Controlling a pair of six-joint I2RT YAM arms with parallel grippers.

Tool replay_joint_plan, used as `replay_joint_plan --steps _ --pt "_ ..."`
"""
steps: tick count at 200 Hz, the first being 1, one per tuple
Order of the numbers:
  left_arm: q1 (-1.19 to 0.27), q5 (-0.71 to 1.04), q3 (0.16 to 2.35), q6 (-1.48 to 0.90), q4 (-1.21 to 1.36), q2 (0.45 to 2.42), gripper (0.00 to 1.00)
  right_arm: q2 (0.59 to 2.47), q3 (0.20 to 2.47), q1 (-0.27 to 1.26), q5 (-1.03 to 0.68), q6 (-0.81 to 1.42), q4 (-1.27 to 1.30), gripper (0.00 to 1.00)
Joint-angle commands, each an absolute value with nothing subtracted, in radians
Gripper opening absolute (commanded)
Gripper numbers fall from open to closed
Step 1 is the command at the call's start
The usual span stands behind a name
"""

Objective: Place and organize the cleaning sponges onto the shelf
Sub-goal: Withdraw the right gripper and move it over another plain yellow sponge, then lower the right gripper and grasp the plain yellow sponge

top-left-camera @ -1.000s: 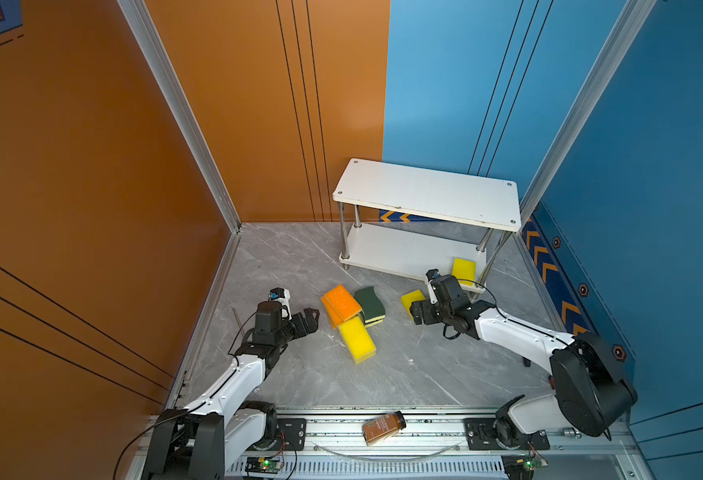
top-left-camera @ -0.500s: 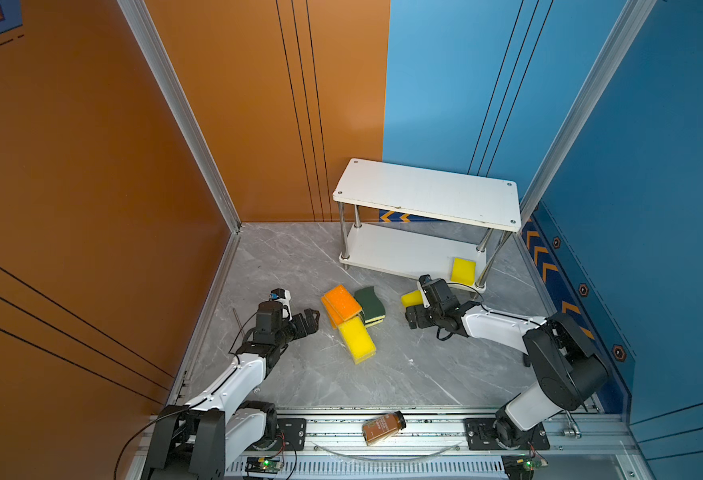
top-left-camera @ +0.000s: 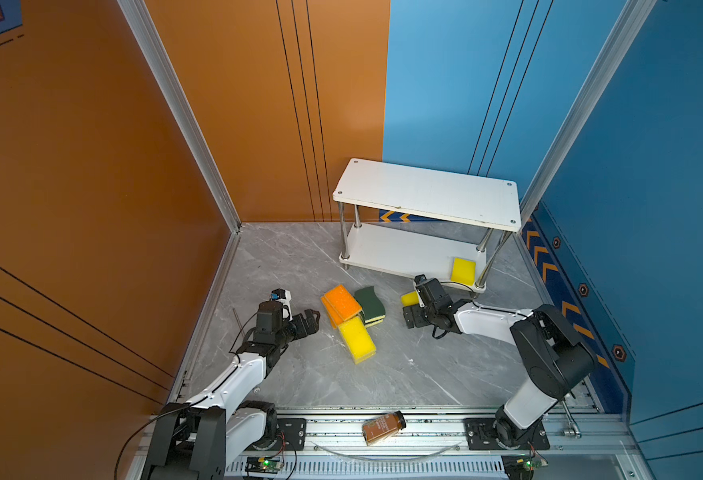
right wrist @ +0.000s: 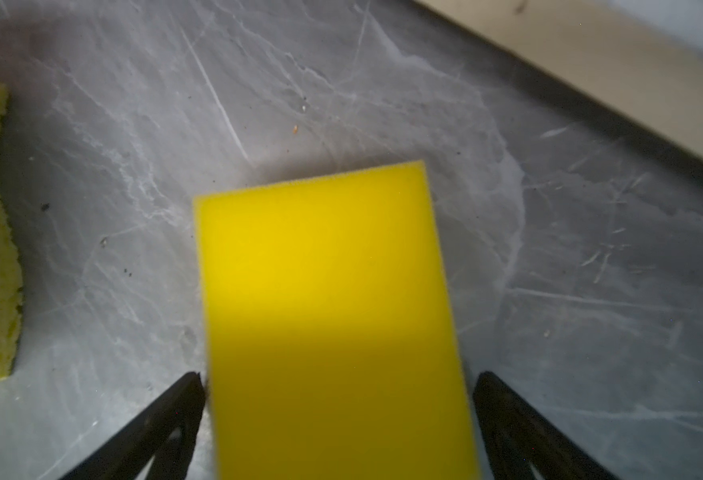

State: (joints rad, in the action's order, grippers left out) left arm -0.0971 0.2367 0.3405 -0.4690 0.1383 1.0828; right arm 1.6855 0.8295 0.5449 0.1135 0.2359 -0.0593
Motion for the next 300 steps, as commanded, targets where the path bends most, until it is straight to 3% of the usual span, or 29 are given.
replay_joint_plan --steps 1,38,211,300 --pt "-0.087 0.250 0.337 -0.468 0.140 1.093 0.98 1.707 0.855 0.559 0.166 0.245 -0.059 1.00" --pt "-0.086 0.252 0.335 -0.468 0.141 1.097 0.98 1.720 0.868 0.578 0.205 0.247 -0.070 0.99" --pt "-0.081 0.259 0.333 -0.471 0.129 1.079 0.98 1.684 0.879 0.578 0.209 0.286 -0.130 0.67" --pt "-0.081 0.258 0.339 -0.466 0.092 1.038 0.98 1.637 0.905 0.598 0.268 0.380 -0.194 0.61"
